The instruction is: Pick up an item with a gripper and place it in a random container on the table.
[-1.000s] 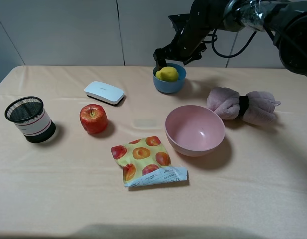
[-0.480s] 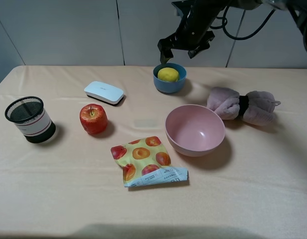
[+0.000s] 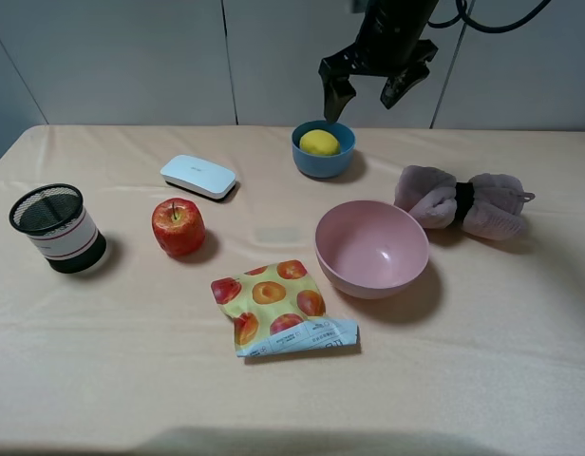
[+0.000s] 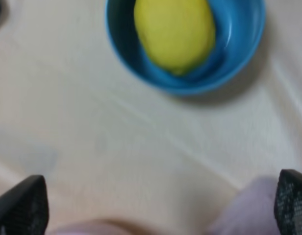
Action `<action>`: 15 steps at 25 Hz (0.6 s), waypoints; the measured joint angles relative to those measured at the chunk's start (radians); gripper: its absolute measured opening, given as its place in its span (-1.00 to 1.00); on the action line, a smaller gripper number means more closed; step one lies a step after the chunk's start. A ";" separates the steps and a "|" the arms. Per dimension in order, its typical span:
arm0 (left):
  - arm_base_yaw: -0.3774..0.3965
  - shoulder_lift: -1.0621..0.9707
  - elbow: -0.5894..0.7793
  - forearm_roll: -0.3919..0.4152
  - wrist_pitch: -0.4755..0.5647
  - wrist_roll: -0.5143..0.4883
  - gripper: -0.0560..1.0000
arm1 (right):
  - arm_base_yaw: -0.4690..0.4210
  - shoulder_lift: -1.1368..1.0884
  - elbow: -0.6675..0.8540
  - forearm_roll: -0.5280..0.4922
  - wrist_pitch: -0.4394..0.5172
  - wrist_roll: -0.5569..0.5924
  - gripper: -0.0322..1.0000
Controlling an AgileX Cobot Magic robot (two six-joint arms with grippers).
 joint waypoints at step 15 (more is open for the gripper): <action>0.000 0.000 0.000 0.000 0.000 0.000 0.99 | 0.020 -0.223 0.142 0.003 0.010 -0.004 0.41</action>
